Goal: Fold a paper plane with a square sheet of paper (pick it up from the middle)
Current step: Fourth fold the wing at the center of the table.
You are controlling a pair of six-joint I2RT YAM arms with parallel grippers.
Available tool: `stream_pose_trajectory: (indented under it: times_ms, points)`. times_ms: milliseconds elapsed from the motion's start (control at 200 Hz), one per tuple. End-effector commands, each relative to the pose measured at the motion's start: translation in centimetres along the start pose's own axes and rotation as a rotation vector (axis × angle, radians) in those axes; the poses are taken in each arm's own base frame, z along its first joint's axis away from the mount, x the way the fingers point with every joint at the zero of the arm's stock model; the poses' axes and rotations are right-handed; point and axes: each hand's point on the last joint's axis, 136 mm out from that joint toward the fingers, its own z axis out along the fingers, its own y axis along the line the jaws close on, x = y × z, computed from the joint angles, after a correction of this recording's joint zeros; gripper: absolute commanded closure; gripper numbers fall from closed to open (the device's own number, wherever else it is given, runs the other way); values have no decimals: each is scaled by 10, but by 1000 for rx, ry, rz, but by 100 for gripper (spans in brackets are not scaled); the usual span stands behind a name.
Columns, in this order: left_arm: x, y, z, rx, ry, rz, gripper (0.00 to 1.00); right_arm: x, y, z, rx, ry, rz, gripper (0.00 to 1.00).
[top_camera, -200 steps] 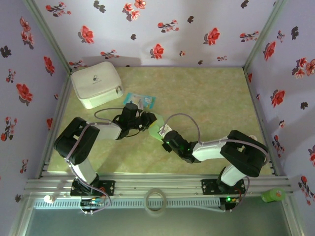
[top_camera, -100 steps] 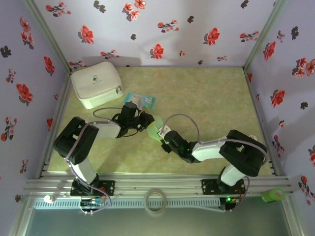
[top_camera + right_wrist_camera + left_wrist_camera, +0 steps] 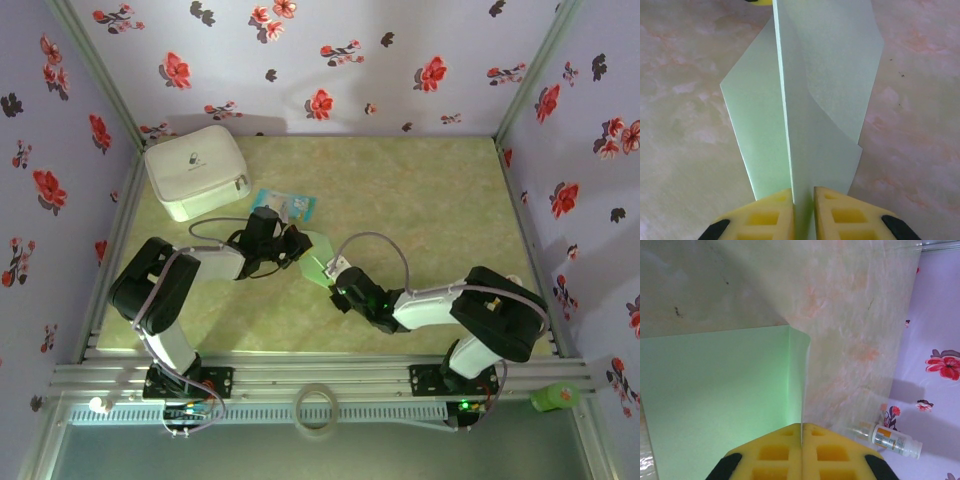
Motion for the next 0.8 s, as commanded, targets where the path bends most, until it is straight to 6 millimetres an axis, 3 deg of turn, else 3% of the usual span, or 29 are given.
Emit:
stream_pose_trajectory:
  times_ms: [0,185,365,490,795]
  points:
    - [-8,-15,-6,24,-24,32,97,5,3,-3,-14,8,21,85]
    - [-8,-15,-6,24,-24,29,92,3,6,-2,-27,3,25,91]
    - [-10,-21,-13,29,-39,41,72,3,6,1,-27,6,55,96]
    - [-13,-23,-25,6,-73,70,66,3,11,5,-68,14,107,97]
    - [-14,-21,-50,-60,-126,123,61,-2,16,11,-186,30,290,99]
